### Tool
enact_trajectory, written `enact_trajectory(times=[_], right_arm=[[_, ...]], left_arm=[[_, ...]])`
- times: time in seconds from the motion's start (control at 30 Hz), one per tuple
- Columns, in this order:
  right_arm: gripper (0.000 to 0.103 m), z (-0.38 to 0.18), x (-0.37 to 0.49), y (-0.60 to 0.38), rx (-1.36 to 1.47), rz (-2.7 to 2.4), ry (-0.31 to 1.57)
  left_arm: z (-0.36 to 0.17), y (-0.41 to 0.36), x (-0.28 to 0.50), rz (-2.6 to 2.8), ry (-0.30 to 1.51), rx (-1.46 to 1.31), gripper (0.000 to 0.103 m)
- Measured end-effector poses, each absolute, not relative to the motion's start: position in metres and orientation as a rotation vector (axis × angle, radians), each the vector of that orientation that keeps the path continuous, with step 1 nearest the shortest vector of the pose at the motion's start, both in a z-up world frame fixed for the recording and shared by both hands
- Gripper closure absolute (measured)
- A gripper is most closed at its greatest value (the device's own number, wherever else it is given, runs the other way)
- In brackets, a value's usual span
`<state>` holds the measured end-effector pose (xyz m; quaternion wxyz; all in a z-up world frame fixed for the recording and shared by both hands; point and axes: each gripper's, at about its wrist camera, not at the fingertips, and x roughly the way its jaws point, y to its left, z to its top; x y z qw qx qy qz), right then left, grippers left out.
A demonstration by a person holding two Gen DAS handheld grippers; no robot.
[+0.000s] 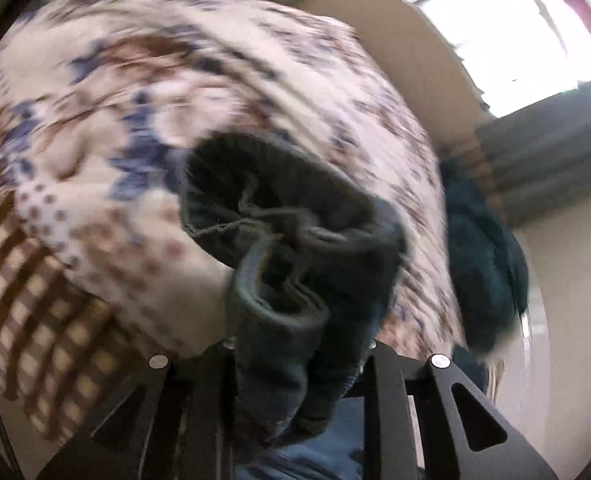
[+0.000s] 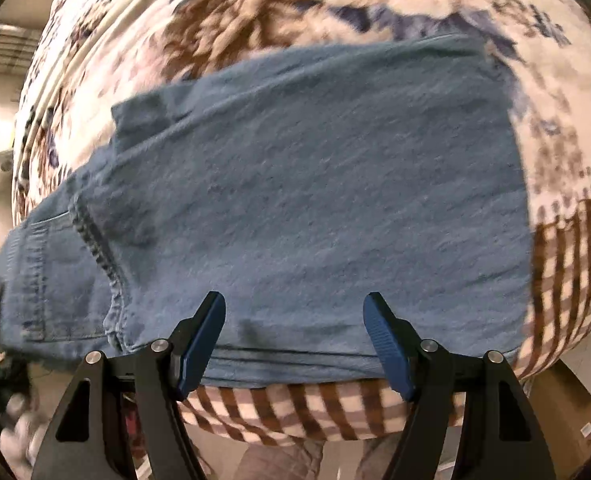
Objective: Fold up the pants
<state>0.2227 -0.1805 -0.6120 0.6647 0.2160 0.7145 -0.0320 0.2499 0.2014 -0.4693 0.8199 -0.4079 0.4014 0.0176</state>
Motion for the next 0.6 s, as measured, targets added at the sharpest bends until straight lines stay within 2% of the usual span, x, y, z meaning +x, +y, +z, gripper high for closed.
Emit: enact_trajectory(times=[0.13, 0.27, 0.47, 0.6], right_arm=[[0.029, -0.603, 0.212, -0.207, 0.489, -0.103, 1.591], [0.029, -0.598, 0.202, -0.247, 0.495, -0.152, 1.568], [0.029, -0.596, 0.182, -0.305, 0.522, -0.226, 1.553], [0.029, -0.601, 0.169, -0.339, 0.554, -0.259, 1.553]], left_arm=[[-0.449, 0.118, 0.26, -0.07, 0.91, -0.703, 0.085], [-0.456, 0.033, 0.27, -0.148, 0.992, -0.504, 0.086], [-0.509, -0.072, 0.274, -0.211, 1.121, -0.206, 0.086], [-0.566, -0.118, 0.271, -0.244, 1.255, -0.013, 0.086]])
